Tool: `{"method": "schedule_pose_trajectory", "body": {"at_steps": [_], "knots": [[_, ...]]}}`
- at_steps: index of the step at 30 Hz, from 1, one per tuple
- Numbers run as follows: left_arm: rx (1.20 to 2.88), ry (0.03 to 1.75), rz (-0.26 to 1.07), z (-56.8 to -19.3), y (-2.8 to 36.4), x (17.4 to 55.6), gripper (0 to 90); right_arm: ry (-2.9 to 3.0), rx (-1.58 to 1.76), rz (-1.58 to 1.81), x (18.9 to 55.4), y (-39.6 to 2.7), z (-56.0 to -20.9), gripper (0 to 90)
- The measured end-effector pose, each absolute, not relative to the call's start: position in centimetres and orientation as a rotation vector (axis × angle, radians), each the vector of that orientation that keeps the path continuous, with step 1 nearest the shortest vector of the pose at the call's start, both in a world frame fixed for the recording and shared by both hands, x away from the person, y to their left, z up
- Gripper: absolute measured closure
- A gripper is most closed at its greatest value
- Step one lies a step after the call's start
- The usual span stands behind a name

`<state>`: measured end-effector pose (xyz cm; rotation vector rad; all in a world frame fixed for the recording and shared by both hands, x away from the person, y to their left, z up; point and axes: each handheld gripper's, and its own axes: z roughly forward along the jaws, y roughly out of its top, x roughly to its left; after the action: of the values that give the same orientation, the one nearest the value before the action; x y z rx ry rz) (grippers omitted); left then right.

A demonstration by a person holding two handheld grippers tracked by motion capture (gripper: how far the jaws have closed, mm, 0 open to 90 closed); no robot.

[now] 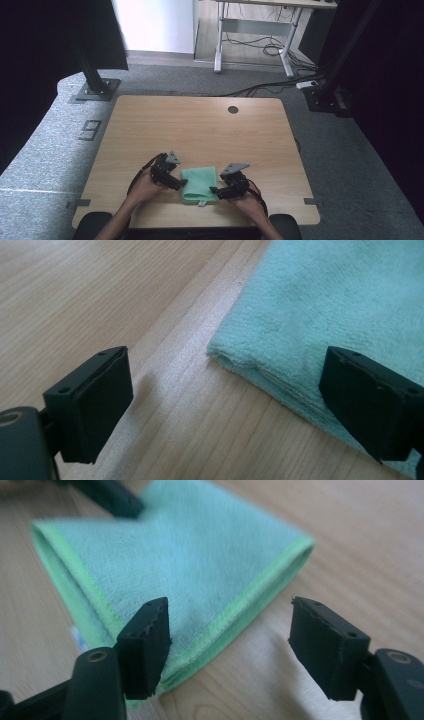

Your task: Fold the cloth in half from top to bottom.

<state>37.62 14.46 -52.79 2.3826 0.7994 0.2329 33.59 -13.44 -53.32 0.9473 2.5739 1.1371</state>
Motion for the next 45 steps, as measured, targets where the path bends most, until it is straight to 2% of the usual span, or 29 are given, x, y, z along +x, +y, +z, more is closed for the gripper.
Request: {"method": "schedule_pose_trajectory", "body": {"at_steps": [5, 10, 16, 24, 35, 42, 45], "knots": [[2.286, 0.787, 0.219, -51.1, 13.6, 36.8, 7.8, 2.581, 0.94, 1.074, 33.4, -13.0, -54.0, 28.6], [2.34, 0.744, 0.21, -51.3, 12.5, 35.0, 7.1, 2.572, 0.948, 1.058, 33.4, -12.9, -54.2, 26.4], [2.379, 0.803, 0.24, -52.7, 14.1, 33.4, 7.2, 2.567, 0.972, 1.068, 33.5, -13.0, -54.3, 24.9], [2.375, 0.86, 0.257, -53.7, 14.5, 33.7, 4.4, 2.581, 0.927, 1.068, 32.6, -12.9, -54.0, 22.9], [2.344, 0.866, 0.248, -53.6, 14.5, 31.8, 7.2, 2.555, 0.947, 1.048, 32.3, -13.1, -54.5, 20.4], [2.353, 0.889, 0.306, -54.0, 14.5, 32.1, 1.5, 2.543, 0.973, 1.043, 32.4, -13.0, -54.6, 20.2], [2.327, 0.916, 0.292, -54.2, 14.8, 32.7, 0.0, 2.536, 0.991, 1.032, 32.5, -12.8, -54.5, 20.5]]}}
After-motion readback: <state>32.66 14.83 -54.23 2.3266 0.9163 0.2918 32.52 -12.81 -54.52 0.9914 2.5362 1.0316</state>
